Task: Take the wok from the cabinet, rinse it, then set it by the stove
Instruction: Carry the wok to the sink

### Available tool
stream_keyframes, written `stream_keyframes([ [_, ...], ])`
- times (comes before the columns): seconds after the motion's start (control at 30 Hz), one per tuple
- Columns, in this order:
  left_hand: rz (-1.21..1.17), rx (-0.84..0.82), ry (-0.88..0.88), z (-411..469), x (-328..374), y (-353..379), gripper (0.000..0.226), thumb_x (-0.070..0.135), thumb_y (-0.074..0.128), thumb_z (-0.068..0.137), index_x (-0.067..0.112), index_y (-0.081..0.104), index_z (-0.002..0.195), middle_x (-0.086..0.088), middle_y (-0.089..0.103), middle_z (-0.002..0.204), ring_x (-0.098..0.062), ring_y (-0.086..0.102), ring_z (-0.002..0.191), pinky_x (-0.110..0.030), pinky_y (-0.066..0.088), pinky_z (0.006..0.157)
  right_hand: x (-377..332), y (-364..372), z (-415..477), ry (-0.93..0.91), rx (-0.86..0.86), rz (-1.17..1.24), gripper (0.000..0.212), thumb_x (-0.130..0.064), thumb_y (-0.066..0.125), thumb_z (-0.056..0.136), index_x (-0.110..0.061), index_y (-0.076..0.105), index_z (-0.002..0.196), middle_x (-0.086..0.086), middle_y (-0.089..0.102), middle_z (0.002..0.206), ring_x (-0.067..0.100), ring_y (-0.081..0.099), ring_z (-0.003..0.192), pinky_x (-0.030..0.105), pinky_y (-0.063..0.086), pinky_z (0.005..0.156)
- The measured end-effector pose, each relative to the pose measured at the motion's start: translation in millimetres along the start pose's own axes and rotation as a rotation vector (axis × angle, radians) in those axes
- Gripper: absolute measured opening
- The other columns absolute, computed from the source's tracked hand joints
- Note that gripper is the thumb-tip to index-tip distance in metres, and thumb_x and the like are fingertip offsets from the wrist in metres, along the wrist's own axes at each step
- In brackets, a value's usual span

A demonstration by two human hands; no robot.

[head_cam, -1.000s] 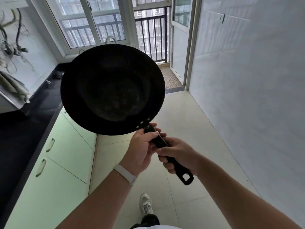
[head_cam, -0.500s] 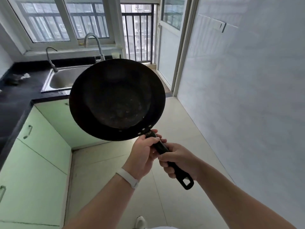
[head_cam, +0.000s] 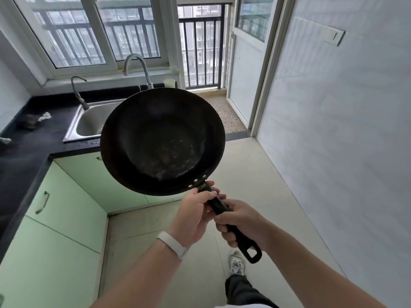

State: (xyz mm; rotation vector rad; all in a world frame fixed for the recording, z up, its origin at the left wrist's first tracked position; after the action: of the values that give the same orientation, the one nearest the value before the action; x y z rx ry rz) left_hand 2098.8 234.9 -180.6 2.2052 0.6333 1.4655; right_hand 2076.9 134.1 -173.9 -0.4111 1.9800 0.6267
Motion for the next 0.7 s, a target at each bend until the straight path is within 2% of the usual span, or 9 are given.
stream_keyframes([
  [0.1, 0.027, 0.067, 0.003, 41.0, 10.0, -2.6, 0.025, -0.007, 0.046, 0.092, 0.004, 0.055, 0.113, -0.009, 0.059, 0.088, -0.022, 0.066, 0.082, -0.034, 0.058, 0.069, -9.5, -23.1, 40.7, 0.019, -0.044, 0.018, 0.019, -0.007, 0.057, 0.080, -0.008, 0.052, 0.099, 0.005, 0.049, 0.062, 0.014, 0.043, 0.043, 0.021, 0.037, 0.040],
  [0.27, 0.023, 0.191, 0.041, 118.2, 40.6, 0.2, 0.023, -0.007, 0.046, 0.092, 0.004, 0.055, 0.110, -0.010, 0.057, 0.089, -0.025, 0.064, 0.084, -0.039, 0.055, 0.077, -46.7, -66.1, 112.3, 0.050, -0.153, 0.010, 0.020, -0.007, 0.056, 0.082, -0.008, 0.052, 0.102, 0.003, 0.050, 0.061, 0.014, 0.043, 0.044, 0.021, 0.038, 0.041],
  [0.43, -0.004, 0.244, 0.077, 187.4, 73.8, 20.9, 0.023, -0.006, 0.046, 0.093, 0.005, 0.056, 0.111, -0.009, 0.059, 0.088, -0.025, 0.063, 0.086, -0.037, 0.056, 0.074, -100.4, -112.0, 165.9, 0.056, -0.221, -0.063, 0.015, 0.003, 0.050, 0.093, -0.008, 0.050, 0.102, 0.004, 0.050, 0.062, 0.013, 0.044, 0.044, 0.023, 0.039, 0.041],
  [0.57, -0.023, 0.268, 0.120, 226.6, 92.2, 33.9, 0.024, -0.006, 0.045, 0.094, 0.004, 0.055, 0.113, -0.010, 0.058, 0.089, -0.024, 0.063, 0.087, -0.034, 0.057, 0.070, -127.9, -139.0, 199.8, 0.070, -0.288, -0.099, 0.008, -0.002, 0.051, 0.097, -0.009, 0.049, 0.100, 0.002, 0.049, 0.061, 0.013, 0.043, 0.045, 0.022, 0.038, 0.041],
  [0.7, -0.045, 0.310, 0.119, 246.9, 104.4, 30.1, 0.023, -0.006, 0.044, 0.094, 0.004, 0.055, 0.112, -0.011, 0.057, 0.092, -0.027, 0.062, 0.093, -0.037, 0.056, 0.074, -137.4, -147.2, 226.2, 0.108, -0.340, -0.087, 0.007, -0.005, 0.052, 0.099, -0.010, 0.050, 0.103, 0.002, 0.048, 0.062, 0.013, 0.042, 0.045, 0.023, 0.037, 0.040],
])
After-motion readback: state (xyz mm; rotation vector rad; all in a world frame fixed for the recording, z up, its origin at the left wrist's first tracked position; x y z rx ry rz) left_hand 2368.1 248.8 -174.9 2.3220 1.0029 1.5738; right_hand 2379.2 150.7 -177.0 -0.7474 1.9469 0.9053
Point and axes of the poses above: each hand's wrist, its own z-axis towards the middle knuckle, its own y-axis out of the palm, x = y × z, the point moved 7 cm from there along z, towards the middle knuckle
